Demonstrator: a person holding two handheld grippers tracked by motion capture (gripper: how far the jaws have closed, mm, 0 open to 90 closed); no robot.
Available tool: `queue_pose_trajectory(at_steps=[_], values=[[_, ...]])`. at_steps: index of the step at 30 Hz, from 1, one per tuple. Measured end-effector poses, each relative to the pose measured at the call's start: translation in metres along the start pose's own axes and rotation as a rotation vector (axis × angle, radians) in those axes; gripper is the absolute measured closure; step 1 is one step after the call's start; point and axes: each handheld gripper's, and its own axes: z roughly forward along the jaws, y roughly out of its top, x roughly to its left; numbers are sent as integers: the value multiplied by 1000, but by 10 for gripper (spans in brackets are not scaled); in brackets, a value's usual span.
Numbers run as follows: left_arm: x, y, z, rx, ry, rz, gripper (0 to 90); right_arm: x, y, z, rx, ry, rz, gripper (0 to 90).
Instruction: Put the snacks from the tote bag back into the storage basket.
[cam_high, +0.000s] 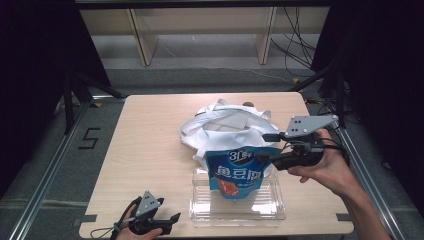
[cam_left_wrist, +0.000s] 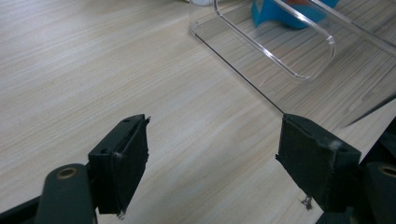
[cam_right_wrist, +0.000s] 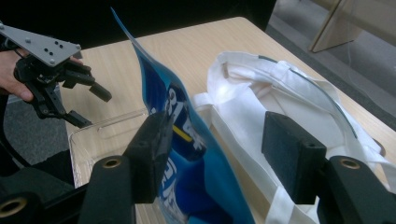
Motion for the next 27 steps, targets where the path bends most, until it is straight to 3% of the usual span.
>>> queue_pose_trajectory(at_steps=[4, 6, 9, 14, 16, 19, 21, 27], values=[[1, 0, -1, 14, 9, 22, 238, 2, -10, -7, -29, -30, 17, 403], [1, 0, -1, 12, 0, 16, 238, 2, -16, -10, -28, -35, 26, 401], [1, 0, -1, 11, 3, 14, 238, 4, -32, -16, -69, -73, 53, 397], [2, 0, -2, 23, 0, 31, 238, 4, -48, -18, -82, -78, 85, 398], [1, 1, -2, 15, 8, 26, 238, 2, -52, -17, -75, -83, 68, 393], [-1, 0, -1, -1, -2, 8, 238, 2, -60, -18, -51, -88, 120, 391], [1, 0, -2, 15, 9, 26, 238, 0, -61, -18, -56, -92, 107, 389], [2, 1, -2, 19, -1, 25, 238, 1, -68, -18, -60, -89, 120, 385]])
